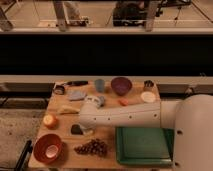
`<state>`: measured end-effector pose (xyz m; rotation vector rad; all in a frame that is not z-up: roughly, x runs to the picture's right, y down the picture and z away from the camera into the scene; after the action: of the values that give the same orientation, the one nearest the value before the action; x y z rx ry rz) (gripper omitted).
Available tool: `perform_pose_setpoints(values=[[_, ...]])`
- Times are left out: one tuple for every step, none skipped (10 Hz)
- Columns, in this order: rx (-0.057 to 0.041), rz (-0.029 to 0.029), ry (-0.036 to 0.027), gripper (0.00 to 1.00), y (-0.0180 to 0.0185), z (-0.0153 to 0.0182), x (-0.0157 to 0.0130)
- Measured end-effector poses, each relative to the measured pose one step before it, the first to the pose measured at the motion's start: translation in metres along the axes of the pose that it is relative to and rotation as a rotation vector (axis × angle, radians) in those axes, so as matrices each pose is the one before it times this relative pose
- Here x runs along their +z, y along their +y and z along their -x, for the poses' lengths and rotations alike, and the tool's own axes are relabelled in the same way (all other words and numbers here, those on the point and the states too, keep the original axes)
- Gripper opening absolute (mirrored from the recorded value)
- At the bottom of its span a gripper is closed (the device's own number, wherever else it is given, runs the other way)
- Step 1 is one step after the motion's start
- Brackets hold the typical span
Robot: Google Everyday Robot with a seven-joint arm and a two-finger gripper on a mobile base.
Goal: Wipe tray with eraser
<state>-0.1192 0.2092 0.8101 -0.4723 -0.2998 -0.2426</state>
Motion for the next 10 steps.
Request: perform_pose_setpoints(values=[[0.00284, 0.00030, -0.00440, 0.80, -0.00171, -0.00196, 0.00378], [0.00232, 0.00051, -0.00301, 0.80, -0.00151, -0.00165, 0.00238], [0.00381, 0.00011, -0.00209, 0.80, -0.00201, -0.00239, 0.00225], [0.00269, 0.00556, -0.00302, 0.80, -0.00140, -0.00132, 0.00374], [0.00718, 0.01673, -0.00368, 0.80, 0.00158, -0.00034, 0.00493], [0.01039, 0.01889, 0.00040, 0.80, 0.00155, -0.00241, 0.00556], [0.01526, 0.02672, 0.00471, 0.80, -0.00021, -0.00329, 0.00392], [0.00916, 0.02804, 0.00451, 0.80, 0.00126, -0.00038, 0.00239], [0.00364, 0.01763, 0.00307, 0.80, -0.00014, 0.00025, 0.00186], [0.00447, 0.01564, 0.00065, 0.80, 0.00039, 0.00014, 0.00145]])
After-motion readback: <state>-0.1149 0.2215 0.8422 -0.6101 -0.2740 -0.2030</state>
